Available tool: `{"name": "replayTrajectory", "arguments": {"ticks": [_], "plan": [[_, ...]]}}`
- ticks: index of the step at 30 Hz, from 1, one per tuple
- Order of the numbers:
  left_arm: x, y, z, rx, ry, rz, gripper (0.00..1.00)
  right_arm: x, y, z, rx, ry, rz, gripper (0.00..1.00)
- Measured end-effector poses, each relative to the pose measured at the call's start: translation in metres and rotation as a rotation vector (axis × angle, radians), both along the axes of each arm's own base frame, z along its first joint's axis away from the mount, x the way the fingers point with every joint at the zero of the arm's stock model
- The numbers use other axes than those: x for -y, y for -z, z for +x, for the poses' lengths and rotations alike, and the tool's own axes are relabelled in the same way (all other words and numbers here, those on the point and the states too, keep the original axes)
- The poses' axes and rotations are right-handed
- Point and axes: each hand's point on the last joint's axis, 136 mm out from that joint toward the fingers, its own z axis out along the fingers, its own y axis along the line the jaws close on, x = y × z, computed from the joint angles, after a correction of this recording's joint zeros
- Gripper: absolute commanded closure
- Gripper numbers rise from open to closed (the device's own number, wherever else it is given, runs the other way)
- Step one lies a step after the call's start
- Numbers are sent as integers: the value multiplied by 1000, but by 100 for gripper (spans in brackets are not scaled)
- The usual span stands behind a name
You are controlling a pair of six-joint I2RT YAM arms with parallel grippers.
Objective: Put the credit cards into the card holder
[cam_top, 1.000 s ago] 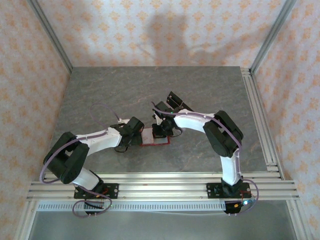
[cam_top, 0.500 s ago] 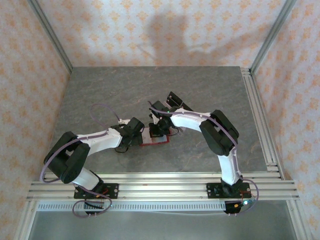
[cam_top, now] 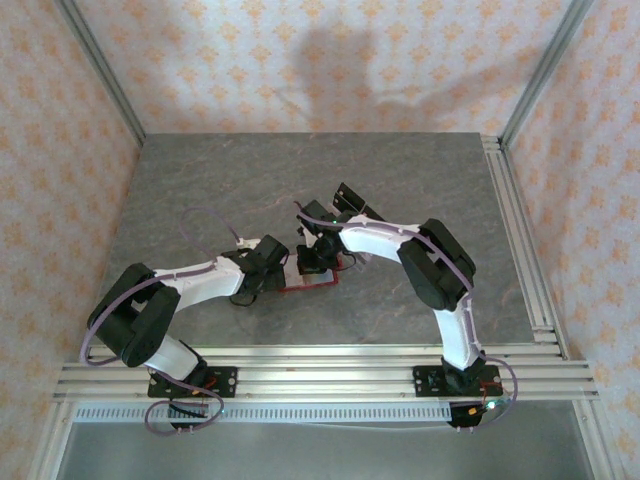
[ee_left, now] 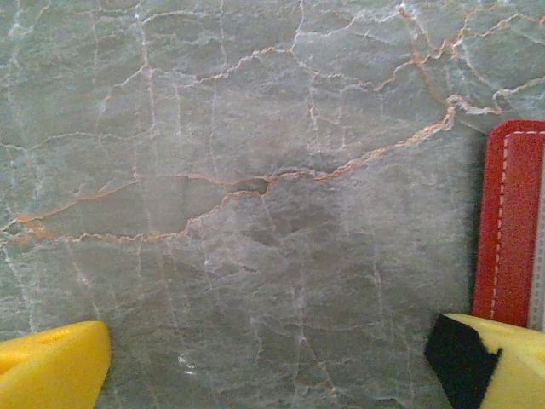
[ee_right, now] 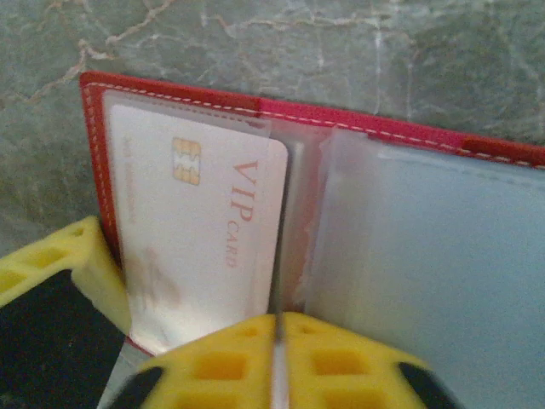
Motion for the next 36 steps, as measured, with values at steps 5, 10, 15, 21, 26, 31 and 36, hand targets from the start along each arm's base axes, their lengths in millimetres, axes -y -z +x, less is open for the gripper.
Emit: {"name": "replayTrajectory", "arguments": {"ticks": [5, 10, 15, 21, 26, 31, 36], "plan": [[0, -1, 0, 2, 0, 0, 0, 11, -29, 18, 64, 33, 31, 55], [-2, -3, -1, 1, -1, 10, 0, 25, -39, 31, 111, 45, 18, 52], [-5, -7, 0, -2, -3, 31, 0, 31, -31, 32, 123, 12, -30, 52], [-6, -12, 2, 1, -7, 41, 0, 33, -18, 41, 147, -20, -79, 52], [-8, -12, 1, -5, -8, 48, 0, 35, -7, 44, 147, -37, -109, 51], [-9, -13, 0, -7, -9, 51, 0, 34, -4, 45, 149, -47, -116, 52], [-10, -13, 0, -4, -12, 59, 0, 31, -4, 43, 138, -56, -101, 54]]}}
